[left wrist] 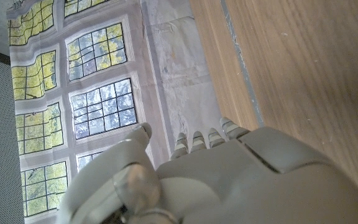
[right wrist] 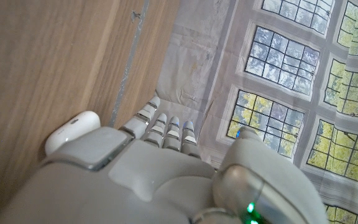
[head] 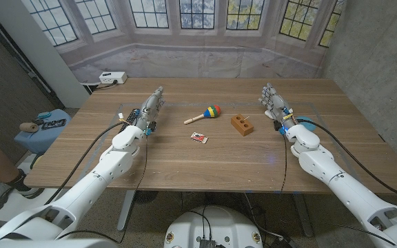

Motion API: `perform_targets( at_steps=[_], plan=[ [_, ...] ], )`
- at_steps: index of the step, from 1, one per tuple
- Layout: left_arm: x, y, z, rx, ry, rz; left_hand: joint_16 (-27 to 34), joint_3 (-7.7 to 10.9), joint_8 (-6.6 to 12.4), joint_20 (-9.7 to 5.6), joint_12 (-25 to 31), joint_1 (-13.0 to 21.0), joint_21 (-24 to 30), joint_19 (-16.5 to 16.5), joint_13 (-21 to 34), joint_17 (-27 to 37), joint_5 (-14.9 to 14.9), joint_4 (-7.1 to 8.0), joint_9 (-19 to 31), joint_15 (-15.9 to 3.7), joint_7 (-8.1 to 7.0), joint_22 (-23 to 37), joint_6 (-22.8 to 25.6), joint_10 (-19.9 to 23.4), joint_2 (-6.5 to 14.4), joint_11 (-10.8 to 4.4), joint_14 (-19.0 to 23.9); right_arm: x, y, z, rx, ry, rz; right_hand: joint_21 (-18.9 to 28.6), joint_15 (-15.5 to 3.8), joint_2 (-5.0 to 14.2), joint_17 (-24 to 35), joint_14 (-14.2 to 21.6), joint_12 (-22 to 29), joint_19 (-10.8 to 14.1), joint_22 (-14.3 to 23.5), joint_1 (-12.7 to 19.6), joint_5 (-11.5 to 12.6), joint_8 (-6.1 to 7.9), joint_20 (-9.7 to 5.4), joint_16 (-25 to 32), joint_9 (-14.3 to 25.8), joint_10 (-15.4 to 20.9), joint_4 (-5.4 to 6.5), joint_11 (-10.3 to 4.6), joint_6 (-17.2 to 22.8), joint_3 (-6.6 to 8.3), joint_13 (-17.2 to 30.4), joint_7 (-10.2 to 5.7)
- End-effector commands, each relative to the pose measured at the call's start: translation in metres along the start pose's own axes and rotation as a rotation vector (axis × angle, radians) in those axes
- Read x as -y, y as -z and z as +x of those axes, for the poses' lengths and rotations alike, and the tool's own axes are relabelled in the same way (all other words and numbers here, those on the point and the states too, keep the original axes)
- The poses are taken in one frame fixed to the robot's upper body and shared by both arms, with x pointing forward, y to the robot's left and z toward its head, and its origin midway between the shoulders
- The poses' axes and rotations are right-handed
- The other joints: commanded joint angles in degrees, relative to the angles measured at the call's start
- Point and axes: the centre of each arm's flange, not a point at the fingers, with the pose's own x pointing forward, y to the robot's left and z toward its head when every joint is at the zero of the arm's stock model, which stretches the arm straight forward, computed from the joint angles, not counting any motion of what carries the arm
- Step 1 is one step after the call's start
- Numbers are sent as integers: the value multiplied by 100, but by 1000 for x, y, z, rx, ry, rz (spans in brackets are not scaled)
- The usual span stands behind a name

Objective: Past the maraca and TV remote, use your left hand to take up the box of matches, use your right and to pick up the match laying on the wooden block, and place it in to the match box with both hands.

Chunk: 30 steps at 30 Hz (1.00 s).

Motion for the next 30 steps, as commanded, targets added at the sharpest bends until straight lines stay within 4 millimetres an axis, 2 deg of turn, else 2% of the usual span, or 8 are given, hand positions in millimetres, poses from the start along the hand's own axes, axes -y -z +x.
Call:
perform_targets(
  at_steps=[1, 18, 30],
  plan=[
    [1, 1, -10, -22, 22, 26, 33, 63, 22, 35, 33, -537, 19, -13, 14, 8, 22, -20, 9, 25, -4, 8, -30, 3, -597, 24, -16, -7, -1, -11, -2, -3, -14, 39, -24, -30, -12, 8, 29, 40, 12, 83, 14, 30, -87, 24, 11, 45, -52, -2, 59, 41, 15, 16],
    [-2, -10, -12, -29, 84, 114, 8, 119, 3, 24, 15, -463, -1, 4, 17, 4, -5, -139, 12, 21, 5, 4, -15, 23, -642, 2, -12, -12, -4, -11, 9, 1, -34, 34, -19, -81, -70, 19, 32, 42, 14, 158, 2, 26, -58, 20, 7, 45, -141, 4, 75, 64, 5, 16],
    [2, -24, -6, -19, 158, 204, -27, 197, -38, 40, -18, -261, -18, 75, 25, 10, -26, -436, 17, 106, 23, -2, -149, -6, -754, -39, -73, -12, -7, -8, 25, 15, -43, 30, -23, -95, -97, 17, 32, 40, 15, 178, -8, 19, -46, 19, 6, 40, -176, 11, 72, 76, -1, 23]
  ],
)
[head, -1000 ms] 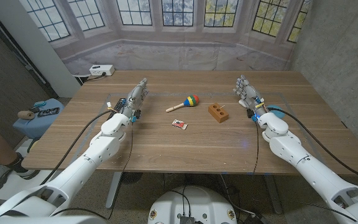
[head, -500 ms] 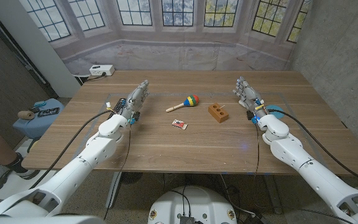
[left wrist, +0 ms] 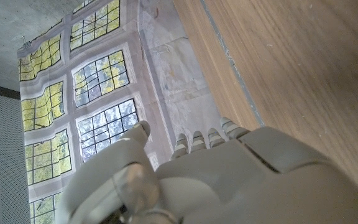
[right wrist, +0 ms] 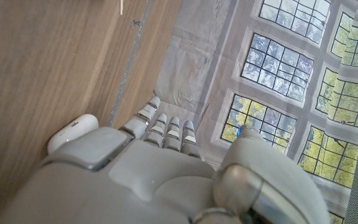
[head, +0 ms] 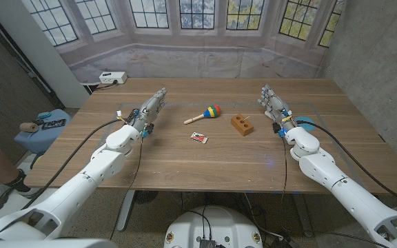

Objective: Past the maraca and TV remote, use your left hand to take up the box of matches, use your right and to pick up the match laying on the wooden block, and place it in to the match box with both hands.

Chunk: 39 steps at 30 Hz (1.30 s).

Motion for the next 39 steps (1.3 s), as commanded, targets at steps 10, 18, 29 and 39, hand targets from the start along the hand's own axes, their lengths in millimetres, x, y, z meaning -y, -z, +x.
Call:
perform_targets(
  at_steps=[10, 18, 29, 39],
  plan=[
    [-4, -29, -4, 28, 98, 212, 25, 141, 98, 135, 89, -114, -36, 60, 64, 24, 57, -595, 30, 165, 171, 22, 233, 307, -674, -121, 7, -8, -2, 0, 28, 13, -8, 32, -20, -3, -17, 11, 33, 52, 17, 71, -17, 13, -30, 19, 7, 38, -50, 15, 35, 36, 13, -1],
    [-8, -35, -12, 39, 110, 257, 26, 147, 167, 143, 119, -34, -17, 155, 92, 29, 66, -771, 42, 125, 301, 29, 562, 424, -719, -12, 60, -14, 0, -3, 36, 14, -10, 34, -25, -3, -26, 10, 34, 61, 18, 71, -22, 11, -17, 20, 7, 38, -60, 23, 38, 41, 11, 2],
    [-12, -48, -12, 42, 159, 370, 8, 152, 143, 202, 40, 31, -13, 212, 109, 33, 79, -898, 54, 175, 239, 33, 646, 233, -739, -2, 34, -12, -5, -3, 47, 18, -18, 40, -26, -5, -38, 24, 41, 83, 19, 69, -30, 23, 20, 29, 7, 52, -74, 27, 76, 48, 8, 21],
    [-13, -64, -3, 29, 230, 490, -21, 115, 59, 254, -64, 52, -35, 191, 120, 39, 78, -1001, 64, 280, 228, 38, 539, -115, -792, 131, -101, -6, -11, 3, 49, 14, -31, 48, -22, -23, -54, 38, 44, 115, 20, 80, -39, 19, 125, 33, 7, 60, -102, 43, 79, 53, 6, 27]
  ],
)
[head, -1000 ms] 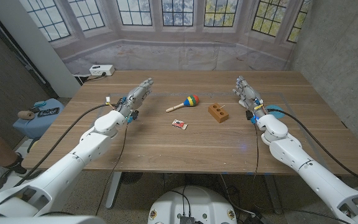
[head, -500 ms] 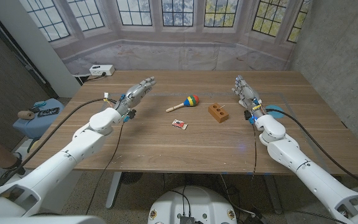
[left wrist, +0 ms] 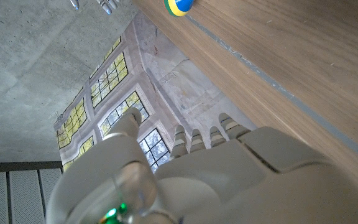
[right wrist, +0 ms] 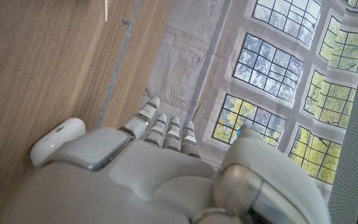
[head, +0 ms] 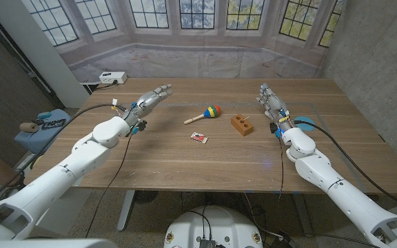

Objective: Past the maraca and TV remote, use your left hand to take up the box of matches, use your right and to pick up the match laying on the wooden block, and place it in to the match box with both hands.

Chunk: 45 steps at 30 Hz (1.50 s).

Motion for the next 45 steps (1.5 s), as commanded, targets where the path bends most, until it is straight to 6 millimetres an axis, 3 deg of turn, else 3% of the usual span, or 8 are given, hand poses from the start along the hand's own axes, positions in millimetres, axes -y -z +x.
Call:
perform_targets(
  at_steps=[1, 15, 21, 29, 45],
  plan=[
    [-10, -15, 8, -10, 83, 132, -25, -11, -38, 72, -45, -341, -4, 3, 14, 15, 33, -49, 11, 59, -3, 23, -56, -184, -408, -4, -107, 6, -7, 7, 7, -2, -15, 48, -23, -2, -2, 39, 21, 34, 21, 59, 4, 19, 40, 33, 8, 29, -34, 13, 49, 13, 5, -3],
    [-14, -33, 26, -23, 224, 276, -67, -82, -74, 154, -100, -372, -42, -122, 22, 23, 21, -98, 20, 137, 19, 27, -157, -623, -452, 39, -484, 9, -7, 12, 7, 13, -20, 52, -14, -12, -15, 54, 25, 62, 23, 64, -7, 17, 120, 39, 9, 39, -61, 24, 58, 21, 3, 4],
    [-14, -42, 28, -36, 283, 343, -55, -124, -48, 193, -99, -397, -48, -170, 26, 26, 9, -115, 27, 176, 125, 27, -117, -808, -496, 48, -613, 9, -7, 12, 7, 17, -20, 50, 0, -13, -17, 48, 26, 62, 23, 61, -11, 18, 130, 37, 9, 43, -66, 38, 66, 22, 2, 13],
    [-11, -52, 25, -60, 361, 433, -28, -195, -9, 211, -81, -452, -43, -200, 28, 30, -18, -122, 39, 173, 383, 30, -12, -951, -578, 108, -671, 9, -7, 11, 7, 22, -20, 49, 21, -9, -20, 48, 24, 69, 24, 57, -15, 19, 149, 39, 9, 37, -73, 65, 74, 27, 2, 41],
    [-11, -73, 32, -47, 439, 597, 12, -211, 60, 227, -37, -441, -4, -120, 29, 32, -22, -144, 54, 202, 528, 32, 204, -995, -586, 147, -629, 15, -11, 7, -3, 26, -42, 49, 52, -22, -27, 52, 22, 87, 25, 57, -25, 20, 166, 40, 9, 31, -97, 107, 93, 31, 2, 79]
  ],
)
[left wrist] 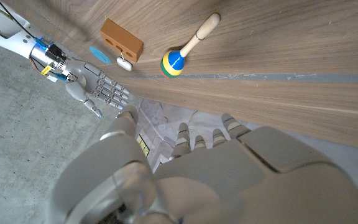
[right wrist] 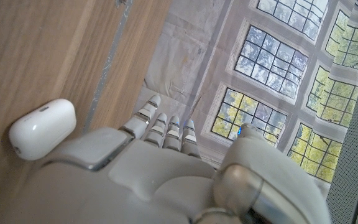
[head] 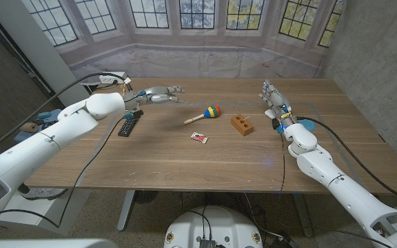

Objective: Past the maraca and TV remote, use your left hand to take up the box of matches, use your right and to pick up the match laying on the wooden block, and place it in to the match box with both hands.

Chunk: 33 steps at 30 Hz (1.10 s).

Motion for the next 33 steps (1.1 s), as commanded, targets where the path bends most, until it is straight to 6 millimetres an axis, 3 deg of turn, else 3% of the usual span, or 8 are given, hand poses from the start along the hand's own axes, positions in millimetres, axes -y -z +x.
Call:
perform_targets(
  at_steps=[1, 17, 19, 26, 33],
  plan=[
    [-11, -14, 5, 1, 57, 130, 33, -28, 55, 28, 51, -492, 41, 61, 31, 34, 2, -12, 28, 38, 50, 33, 65, -541, -531, 33, -406, 5, -3, -3, -7, 4, -13, 49, 22, -23, -2, 22, 23, 17, 25, 57, -26, 19, 53, 40, 10, 1, -44, 31, 21, 8, 1, 10],
    [-22, -32, 18, 17, 131, 263, 41, -38, 120, 23, 112, -440, 48, 96, 29, 37, -4, -60, 38, 110, 173, 33, 315, -492, -571, 204, -405, 7, -2, -5, -15, 25, -9, 51, 40, -29, -11, 36, 33, 42, 26, 71, -33, 31, 53, 44, 10, 28, -78, 65, 70, 21, 1, 61],
    [-23, -34, 18, 19, 130, 277, 68, -42, 154, 22, 161, -394, 74, 179, 28, 39, -9, -92, 42, 118, 208, 33, 440, -389, -613, 261, -331, 7, -2, -5, -15, 28, -6, 52, 42, -29, -11, 38, 34, 46, 26, 72, -34, 32, 58, 44, 10, 31, -81, 66, 76, 22, 1, 64],
    [-23, -39, 13, 42, 104, 332, 146, -33, 286, 51, 290, -106, 150, 576, 1, 36, -23, -164, 42, 302, 304, 33, 1034, 42, -780, 700, 127, 6, -2, -7, -14, 39, -1, 55, 53, -26, -11, 69, 50, 64, 26, 69, -38, 39, 65, 56, 10, 75, -90, 78, 106, 27, 1, 79],
    [-23, -46, 12, 50, 109, 384, 153, -29, 343, 84, 322, 32, 170, 737, -20, 36, -28, -168, 32, 356, 323, 35, 1335, 238, -847, 793, 302, 3, -1, -7, -14, 44, 7, 56, 68, -28, -11, 87, 59, 78, 26, 63, -41, 43, 62, 62, 10, 104, -97, 105, 130, 29, 1, 103]
  ],
)
